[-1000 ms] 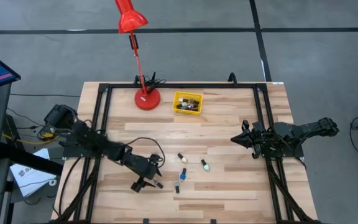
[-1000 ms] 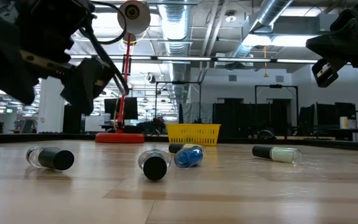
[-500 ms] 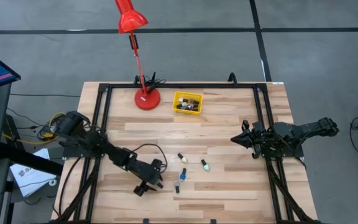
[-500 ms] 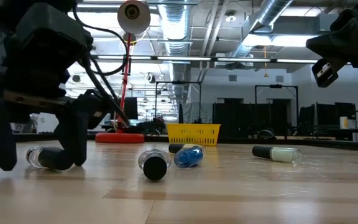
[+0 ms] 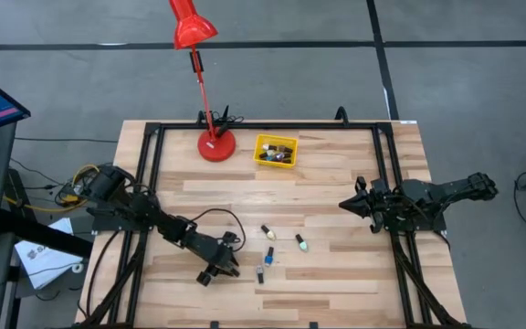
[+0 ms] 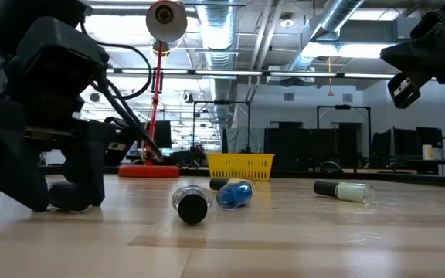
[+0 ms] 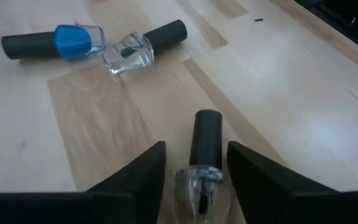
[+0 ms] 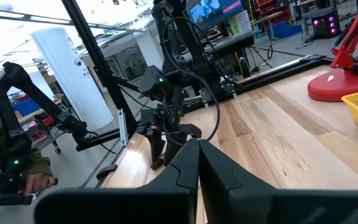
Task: Pick & Place Nail Polish
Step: Put the left transparent nail polish bottle into the yellow bin
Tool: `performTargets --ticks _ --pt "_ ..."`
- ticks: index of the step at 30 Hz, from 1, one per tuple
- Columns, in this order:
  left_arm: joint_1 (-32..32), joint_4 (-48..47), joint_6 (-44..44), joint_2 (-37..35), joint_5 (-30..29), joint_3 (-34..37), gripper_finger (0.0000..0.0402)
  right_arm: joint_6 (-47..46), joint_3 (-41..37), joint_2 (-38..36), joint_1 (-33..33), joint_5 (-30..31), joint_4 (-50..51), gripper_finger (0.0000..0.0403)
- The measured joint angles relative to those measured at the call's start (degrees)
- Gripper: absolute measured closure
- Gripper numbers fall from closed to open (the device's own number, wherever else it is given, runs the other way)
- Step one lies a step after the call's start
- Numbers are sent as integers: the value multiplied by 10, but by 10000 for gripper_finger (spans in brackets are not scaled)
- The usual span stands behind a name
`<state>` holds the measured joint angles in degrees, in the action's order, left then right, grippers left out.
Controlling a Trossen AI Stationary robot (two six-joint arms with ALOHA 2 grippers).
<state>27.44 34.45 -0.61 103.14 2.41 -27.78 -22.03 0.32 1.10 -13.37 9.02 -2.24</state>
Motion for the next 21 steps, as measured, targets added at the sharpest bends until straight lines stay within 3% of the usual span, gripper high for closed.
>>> performTargets --ticks 8,21 --pt "0 8 5 0 -9 11 290 0 0 0 0 0 0 402" --pt "-24 5 -34 1 -13 -13 290 0 0 0 0 0 0 402"
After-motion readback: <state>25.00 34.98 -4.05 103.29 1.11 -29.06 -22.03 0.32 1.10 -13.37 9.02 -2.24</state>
